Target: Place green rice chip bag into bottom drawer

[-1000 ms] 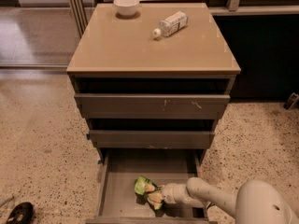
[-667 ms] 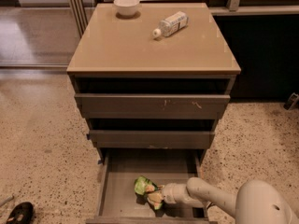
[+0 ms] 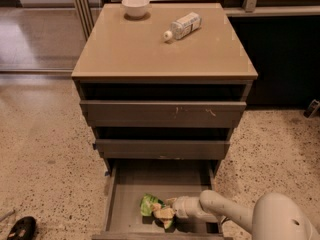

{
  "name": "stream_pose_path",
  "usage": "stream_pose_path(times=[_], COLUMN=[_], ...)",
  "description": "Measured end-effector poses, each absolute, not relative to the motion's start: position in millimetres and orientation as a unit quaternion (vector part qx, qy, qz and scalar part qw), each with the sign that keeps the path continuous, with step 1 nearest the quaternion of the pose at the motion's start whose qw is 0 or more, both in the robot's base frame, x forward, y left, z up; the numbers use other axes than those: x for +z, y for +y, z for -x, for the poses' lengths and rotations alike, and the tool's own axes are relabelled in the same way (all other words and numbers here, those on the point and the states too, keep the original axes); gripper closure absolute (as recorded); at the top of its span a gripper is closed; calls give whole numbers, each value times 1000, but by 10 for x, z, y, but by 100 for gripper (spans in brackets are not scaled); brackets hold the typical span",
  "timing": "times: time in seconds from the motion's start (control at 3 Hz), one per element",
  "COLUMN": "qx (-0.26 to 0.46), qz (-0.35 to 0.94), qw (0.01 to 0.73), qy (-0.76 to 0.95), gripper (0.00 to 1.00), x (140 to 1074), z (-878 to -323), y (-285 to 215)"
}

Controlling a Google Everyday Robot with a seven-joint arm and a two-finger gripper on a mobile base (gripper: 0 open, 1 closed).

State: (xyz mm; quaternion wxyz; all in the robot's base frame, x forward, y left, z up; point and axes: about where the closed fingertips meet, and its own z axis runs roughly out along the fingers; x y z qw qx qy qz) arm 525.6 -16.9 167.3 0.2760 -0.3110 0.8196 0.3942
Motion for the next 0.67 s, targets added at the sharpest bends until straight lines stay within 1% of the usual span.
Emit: stream_pose_path(times=[0.33,0.67], qx=[394,394], qz=[311,311], qw=[276,276], qy=[820,820], gripper=[0,0], x=[1673,1673], z=[-5256,-5256], y=[-169,-169])
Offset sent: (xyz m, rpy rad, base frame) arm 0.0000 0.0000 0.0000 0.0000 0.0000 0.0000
